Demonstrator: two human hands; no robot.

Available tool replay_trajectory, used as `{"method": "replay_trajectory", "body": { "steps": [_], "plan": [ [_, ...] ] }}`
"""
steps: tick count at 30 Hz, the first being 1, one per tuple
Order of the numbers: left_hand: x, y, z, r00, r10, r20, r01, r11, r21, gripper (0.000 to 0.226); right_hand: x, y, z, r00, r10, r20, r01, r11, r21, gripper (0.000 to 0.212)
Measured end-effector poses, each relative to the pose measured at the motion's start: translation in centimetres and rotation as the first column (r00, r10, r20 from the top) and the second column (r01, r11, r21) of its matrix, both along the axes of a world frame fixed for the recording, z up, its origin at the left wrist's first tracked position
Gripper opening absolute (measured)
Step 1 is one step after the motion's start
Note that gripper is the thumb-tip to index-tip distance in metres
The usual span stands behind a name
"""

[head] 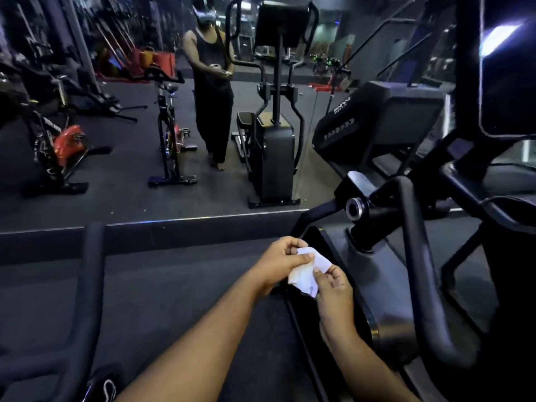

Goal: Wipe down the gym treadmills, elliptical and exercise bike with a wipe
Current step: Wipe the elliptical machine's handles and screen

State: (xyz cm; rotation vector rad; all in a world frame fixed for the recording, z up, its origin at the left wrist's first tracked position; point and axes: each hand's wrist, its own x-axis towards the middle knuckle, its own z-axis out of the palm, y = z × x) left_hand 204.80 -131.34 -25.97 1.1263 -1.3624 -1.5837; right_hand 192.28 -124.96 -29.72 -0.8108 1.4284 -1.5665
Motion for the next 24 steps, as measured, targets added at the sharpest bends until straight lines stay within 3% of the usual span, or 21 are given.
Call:
{"method": "replay_trajectory", "body": {
  "steps": [4,12,14,17,19,22,24],
  "plan": [
    [-1.8,-4.3,-0.7,0.997,-0.051,-0.05,0.051,0.999,0.006,0.026,-0.6,-2.6,-0.1,0.999,-0.047,0.0,0.047,0.999,-0.008,0.013],
    [-7.9,-11.7,0.4,0.856,-0.502,-0.123,0.493,0.865,-0.092,0.024,-3.0,-5.0,1.3,0.948,-0.309,-0.08,0.302,0.949,-0.086,0.014],
    [-9.9,-13.5,1.4,0.763,-0.636,-0.111,0.621,0.77,-0.145,0.021,-3.2,-5.8,2.3,0.915,-0.393,-0.089,0.385,0.918,-0.099,0.026],
    [-11.9,-15.1,3.3,0.605,-0.792,-0.081,0.764,0.606,-0.221,0.02,-2.8,-6.6,3.7,0.857,-0.515,-0.011,0.509,0.849,-0.144,0.024],
    [-12.7,-16.0,4.7,0.451,-0.888,-0.092,0.845,0.457,-0.278,0.021,-2.1,-7.0,4.8,0.799,-0.599,0.06,0.598,0.78,-0.184,0.025],
    [-14.1,-16.3,6.4,0.25,-0.964,-0.094,0.904,0.268,-0.332,0.024,-0.6,-7.1,6.9,0.656,-0.75,0.078,0.738,0.617,-0.272,0.027],
    [-14.7,-15.7,7.4,0.169,-0.983,-0.076,0.907,0.185,-0.378,0.025,-0.1,-6.7,7.9,0.54,-0.838,0.078,0.813,0.495,-0.305,0.026]
  ]
}}
